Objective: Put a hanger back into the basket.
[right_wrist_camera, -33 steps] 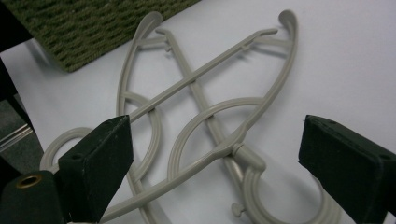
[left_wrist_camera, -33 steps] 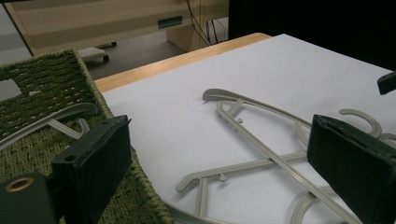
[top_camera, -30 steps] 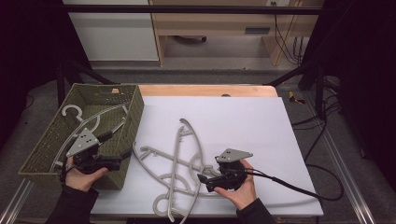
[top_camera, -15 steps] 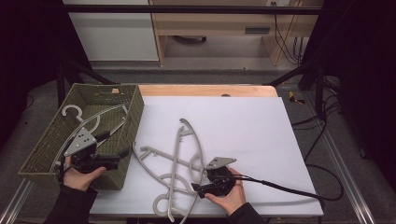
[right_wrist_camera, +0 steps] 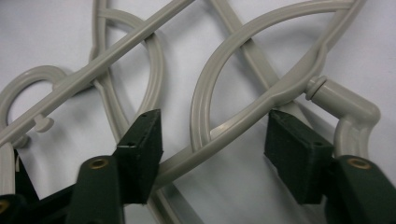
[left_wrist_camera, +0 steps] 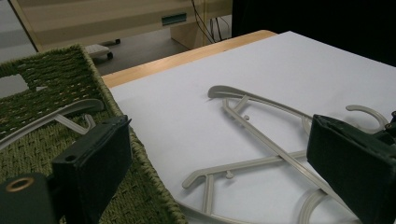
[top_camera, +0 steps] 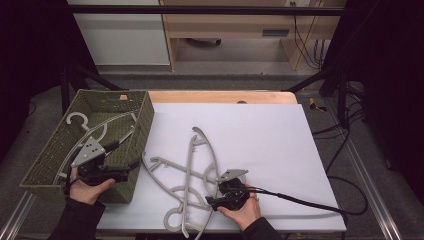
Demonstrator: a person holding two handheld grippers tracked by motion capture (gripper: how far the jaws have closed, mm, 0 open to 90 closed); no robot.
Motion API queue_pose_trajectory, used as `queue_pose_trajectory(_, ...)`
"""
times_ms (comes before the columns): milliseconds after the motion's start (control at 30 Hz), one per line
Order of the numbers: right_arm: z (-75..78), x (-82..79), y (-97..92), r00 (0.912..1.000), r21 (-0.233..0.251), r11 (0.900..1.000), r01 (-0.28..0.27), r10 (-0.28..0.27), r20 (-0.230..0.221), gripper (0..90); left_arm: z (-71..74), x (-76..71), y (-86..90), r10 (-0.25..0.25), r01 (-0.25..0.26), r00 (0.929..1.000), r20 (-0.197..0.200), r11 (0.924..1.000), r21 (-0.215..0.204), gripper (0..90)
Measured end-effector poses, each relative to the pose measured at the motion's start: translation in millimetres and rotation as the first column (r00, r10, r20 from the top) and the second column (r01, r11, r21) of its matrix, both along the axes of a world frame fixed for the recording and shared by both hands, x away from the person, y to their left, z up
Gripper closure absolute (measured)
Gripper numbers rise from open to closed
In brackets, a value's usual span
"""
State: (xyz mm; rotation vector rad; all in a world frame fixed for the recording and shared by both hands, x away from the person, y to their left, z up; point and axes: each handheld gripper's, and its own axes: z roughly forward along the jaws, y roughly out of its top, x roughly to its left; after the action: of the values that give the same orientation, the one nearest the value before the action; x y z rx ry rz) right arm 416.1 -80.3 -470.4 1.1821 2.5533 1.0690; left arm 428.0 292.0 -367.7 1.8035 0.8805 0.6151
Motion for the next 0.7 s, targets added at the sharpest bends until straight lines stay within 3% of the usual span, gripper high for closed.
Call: queue_pose_trajectory(700, 18.4, 12.2, -17.9, 0.9971, -0.087, 0.994, 0.066, -0.069, -0.032, 75.7, -2.5, 0.6, -3.0, -0.005, 0.005, 0.9999, -0.014, 1.0, 0.008, 6.5)
